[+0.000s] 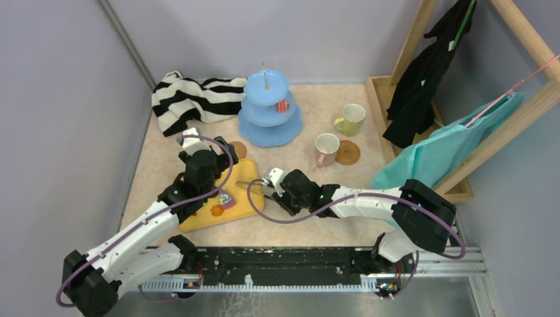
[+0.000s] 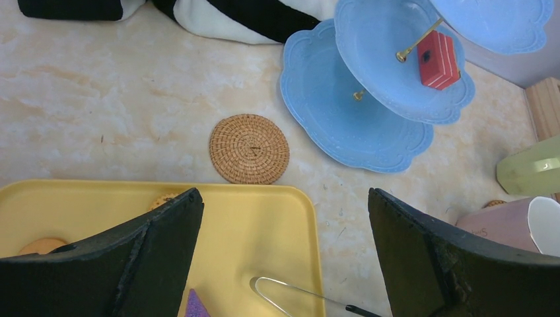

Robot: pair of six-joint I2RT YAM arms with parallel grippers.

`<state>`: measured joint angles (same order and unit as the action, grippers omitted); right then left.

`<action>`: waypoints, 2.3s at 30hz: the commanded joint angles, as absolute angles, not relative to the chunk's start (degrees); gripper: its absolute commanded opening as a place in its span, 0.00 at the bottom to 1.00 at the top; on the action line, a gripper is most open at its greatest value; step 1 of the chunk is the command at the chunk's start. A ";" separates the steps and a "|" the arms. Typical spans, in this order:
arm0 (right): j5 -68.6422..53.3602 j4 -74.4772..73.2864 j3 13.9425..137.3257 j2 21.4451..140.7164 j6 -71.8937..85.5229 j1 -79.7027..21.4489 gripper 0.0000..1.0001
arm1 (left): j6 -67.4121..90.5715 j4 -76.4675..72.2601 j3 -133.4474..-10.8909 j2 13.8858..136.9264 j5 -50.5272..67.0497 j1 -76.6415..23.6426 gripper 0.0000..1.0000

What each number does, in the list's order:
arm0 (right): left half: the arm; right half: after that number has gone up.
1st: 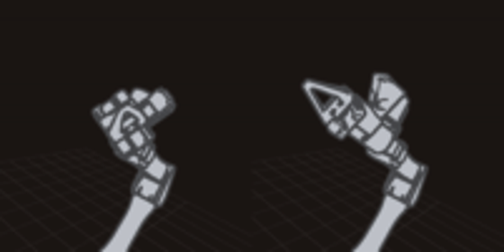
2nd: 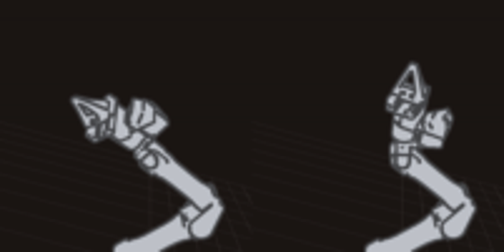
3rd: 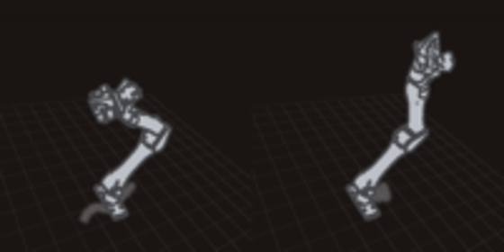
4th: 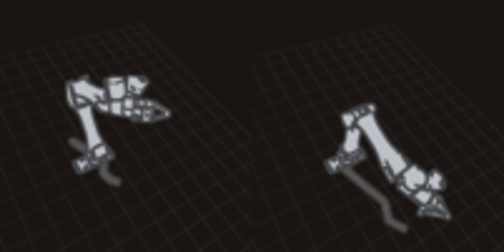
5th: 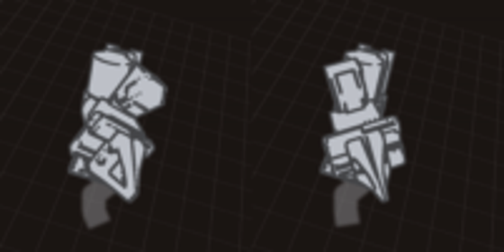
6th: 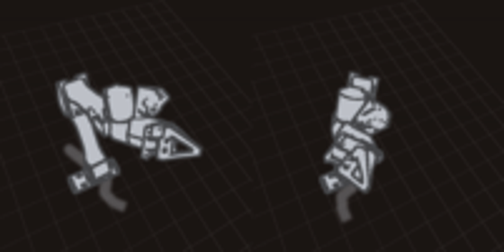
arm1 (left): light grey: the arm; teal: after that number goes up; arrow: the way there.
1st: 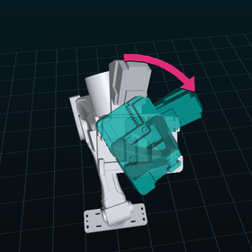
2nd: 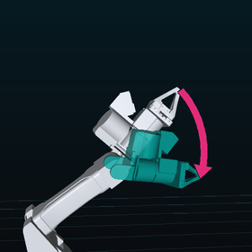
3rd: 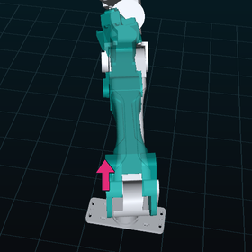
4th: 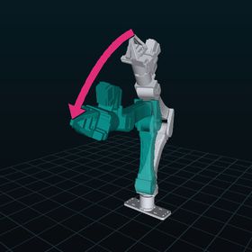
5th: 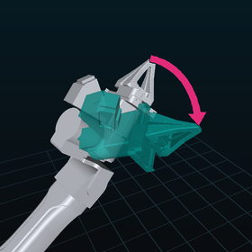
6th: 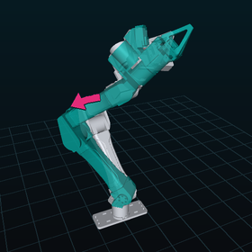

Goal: Serve the afternoon tea
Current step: Pick up the clamp from the desert table, then place the clamp on the tray.

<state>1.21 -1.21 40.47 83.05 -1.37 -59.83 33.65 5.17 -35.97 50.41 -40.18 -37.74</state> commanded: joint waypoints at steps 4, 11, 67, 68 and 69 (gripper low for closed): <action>7.50 0.66 41.88 85.18 -0.62 -60.52 0.43 | 33.94 2.93 -35.57 51.67 -39.37 -37.53 0.99; 16.81 -0.35 42.88 80.43 0.51 -63.69 0.56 | 33.39 1.89 -34.65 50.99 -39.84 -37.53 0.99; 35.68 -8.73 48.50 92.97 37.75 -62.94 0.00 | 33.67 -5.26 -31.55 50.78 -38.30 -37.35 0.99; 35.24 -8.45 48.96 93.42 37.05 -62.48 0.00 | 33.66 -5.30 -31.48 50.77 -38.32 -37.35 0.99; 35.03 -8.24 49.41 93.92 36.49 -61.96 0.00 | 33.60 -5.28 -31.47 50.79 -38.36 -37.35 0.99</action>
<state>35.73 -11.66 45.65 92.44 39.55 -63.81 33.85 -3.07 -31.77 50.74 -38.68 -37.71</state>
